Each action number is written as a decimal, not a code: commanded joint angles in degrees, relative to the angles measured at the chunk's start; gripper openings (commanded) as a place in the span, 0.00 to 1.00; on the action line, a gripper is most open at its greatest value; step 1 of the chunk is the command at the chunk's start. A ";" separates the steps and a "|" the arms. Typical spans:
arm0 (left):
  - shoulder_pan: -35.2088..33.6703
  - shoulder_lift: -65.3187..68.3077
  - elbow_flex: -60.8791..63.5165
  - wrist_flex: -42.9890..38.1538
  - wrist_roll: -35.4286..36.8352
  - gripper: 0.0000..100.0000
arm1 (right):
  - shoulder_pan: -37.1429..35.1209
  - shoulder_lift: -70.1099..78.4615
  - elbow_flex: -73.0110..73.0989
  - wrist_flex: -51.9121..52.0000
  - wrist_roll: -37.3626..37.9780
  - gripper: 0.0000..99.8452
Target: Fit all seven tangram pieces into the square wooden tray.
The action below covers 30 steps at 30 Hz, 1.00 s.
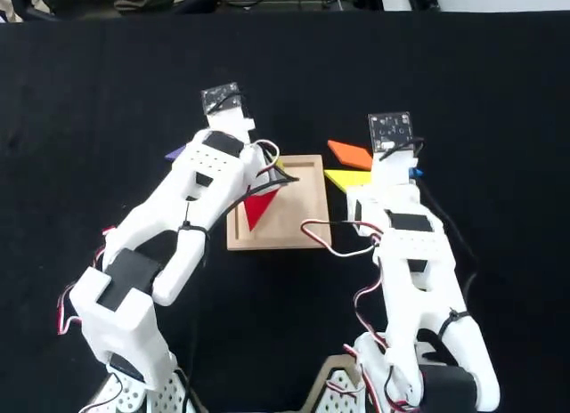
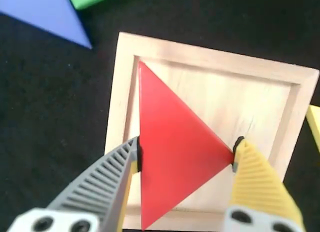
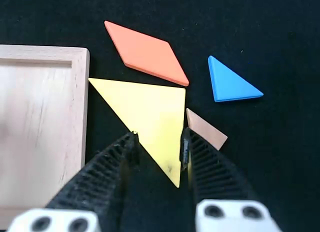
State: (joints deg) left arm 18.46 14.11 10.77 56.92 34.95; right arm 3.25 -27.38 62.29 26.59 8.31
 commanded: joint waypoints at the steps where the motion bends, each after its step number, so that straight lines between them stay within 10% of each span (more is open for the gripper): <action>1: 0.31 -0.26 -2.42 0.18 -7.74 0.26 | 0.35 -0.13 -1.45 -0.88 0.09 0.14; 22: -1.98 -2.46 -6.29 1.93 -13.80 0.32 | 0.26 -0.13 -1.45 -0.62 0.35 0.14; 30: 8.57 0.62 -7.96 -0.62 -16.44 0.16 | 3.34 -0.57 -1.63 -0.53 0.00 0.14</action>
State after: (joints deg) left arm 24.70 14.11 6.02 59.38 18.24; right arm 3.25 -27.38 62.29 26.59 8.31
